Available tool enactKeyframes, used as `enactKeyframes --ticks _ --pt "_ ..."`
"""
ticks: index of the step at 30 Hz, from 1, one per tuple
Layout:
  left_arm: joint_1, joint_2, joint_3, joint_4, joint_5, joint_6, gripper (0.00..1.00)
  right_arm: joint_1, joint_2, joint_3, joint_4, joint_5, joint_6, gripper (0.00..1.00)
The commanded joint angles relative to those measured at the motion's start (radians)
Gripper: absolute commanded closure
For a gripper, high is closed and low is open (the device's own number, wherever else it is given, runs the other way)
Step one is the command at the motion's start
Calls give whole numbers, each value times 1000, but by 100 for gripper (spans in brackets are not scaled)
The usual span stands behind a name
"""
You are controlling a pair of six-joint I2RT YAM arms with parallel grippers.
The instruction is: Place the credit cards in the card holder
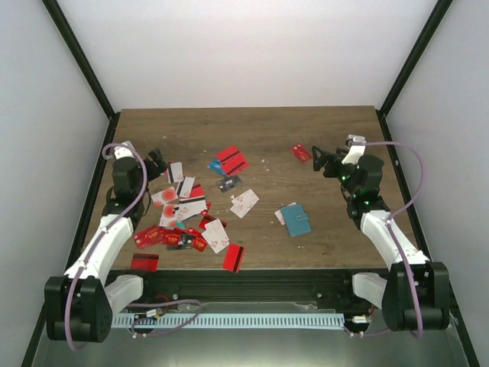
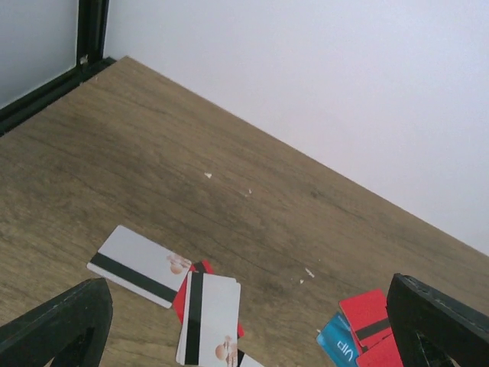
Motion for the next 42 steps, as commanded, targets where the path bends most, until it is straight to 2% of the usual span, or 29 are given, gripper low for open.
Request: enactKeyframes --ticks 1,4,8,11,15,20,26,31,37,42 --pt "-3 45 43 -126 34 -69 0 -12 26 90 -110 -10 86 0" --pt "-45 81 62 -162 135 -62 0 -14 45 98 -195 -53 132 0" --pt "-244 140 136 -282 82 -34 0 13 86 127 -384 -94 160 0" --pt "-361 158 140 -278 152 -61 0 86 75 133 -503 9 186 0" --pt "-535 201 150 -250 179 -95 0 171 55 129 -628 129 240 0" --pt "-675 299 182 -236 205 -119 0 246 21 103 -755 280 326 1" --pt "-777 397 197 -201 224 -156 6 269 -67 -9 -792 278 420 8" --pt "-821 482 205 -162 237 -162 10 278 -127 -105 -774 228 456 13" --pt "-858 595 249 -100 281 -156 16 289 -105 -152 -747 198 447 18" --pt "-878 688 322 -79 312 -144 22 289 -46 -187 -659 113 424 30"
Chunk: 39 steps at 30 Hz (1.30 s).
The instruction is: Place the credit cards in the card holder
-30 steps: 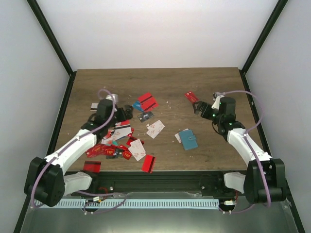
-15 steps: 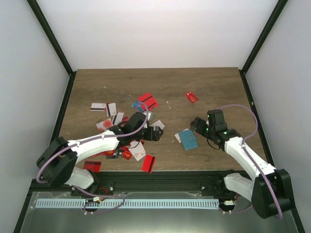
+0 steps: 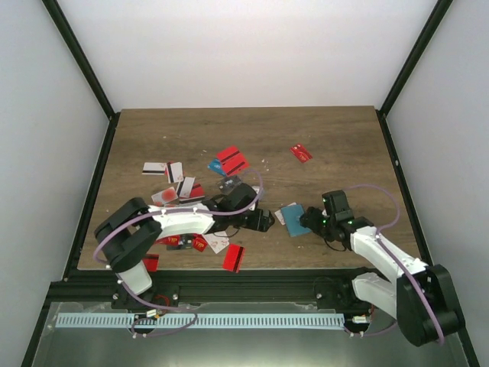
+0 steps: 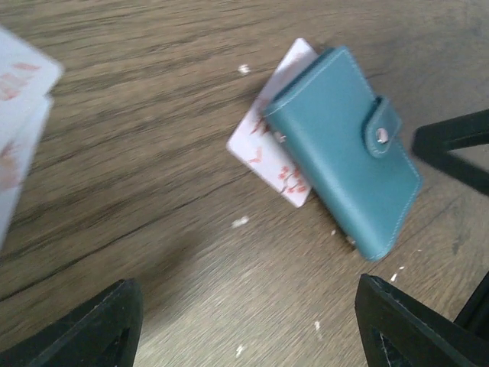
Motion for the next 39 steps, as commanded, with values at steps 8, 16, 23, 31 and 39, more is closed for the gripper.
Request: enactKeyframes --ticks 8,16,23,31,39 --pt "-13 161 150 59 61 49 26 28 97 -49 196 -287 -20 42" --pt "-11 195 168 39 30 83 26 31 10 -44 110 -343 -51 42" --pt "-10 241 181 72 91 80 37 30 0 24 11 -170 -58 40" --pt "-10 270 204 63 111 81 51 34 96 73 44 -125 -77 44" --pt "-11 292 216 67 110 74 69 125 231 170 22 -24 -88 47"
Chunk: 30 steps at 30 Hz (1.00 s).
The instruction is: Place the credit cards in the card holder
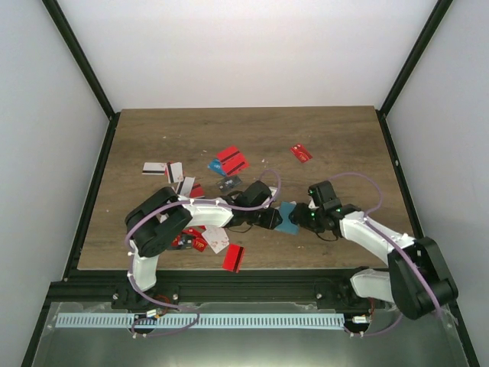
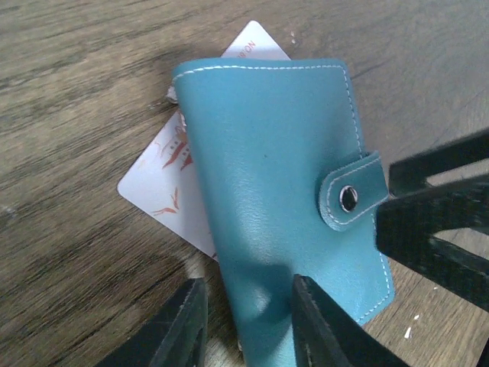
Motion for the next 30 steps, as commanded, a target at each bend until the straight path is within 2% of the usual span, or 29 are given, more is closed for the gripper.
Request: enactKeyframes --ticks 1,6,11,16,24,28,30 --pt "2 27 24 13 12 2 71 64 73 88 -29 90 -16 47" --pt "1 23 17 18 7 -3 82 134 141 173 -114 224 -9 47" --pt "1 20 6 27 9 -9 86 187 178 238 -188 312 5 47" --pt "2 9 -5 37 17 -6 89 215 234 268 -200 329 16 48" --pt "6 -8 -20 35 4 -5 91 229 282 299 -268 408 26 56" --pt "16 -14 -25 28 -6 -8 92 228 282 297 -289 419 29 65" --pt "21 -20 -32 30 -7 -11 93 229 284 293 -291 417 31 67"
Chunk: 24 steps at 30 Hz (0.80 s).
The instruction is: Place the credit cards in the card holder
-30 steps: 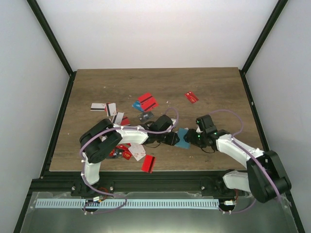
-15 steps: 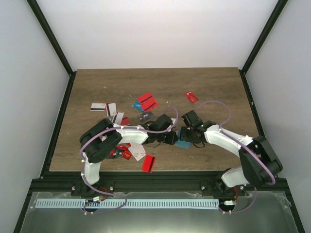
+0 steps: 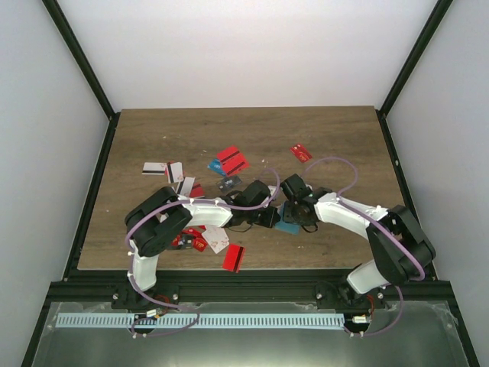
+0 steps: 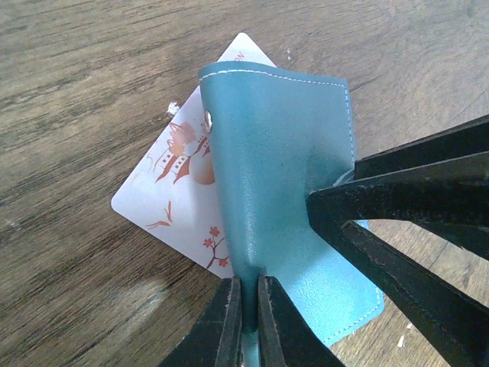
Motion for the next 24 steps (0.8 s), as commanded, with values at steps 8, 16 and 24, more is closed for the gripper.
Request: enactKeyframes --ticks 8,16,24 --pt "22 -33 -40 -1 -23 -4 95 6 17 18 -72 65 16 77" --pt "35 -34 -46 -13 -41 -9 96 8 -37 22 -109 90 24 99" --pt "38 -46 -52 -4 -38 -8 95 7 -137 -24 -122 93 52 99"
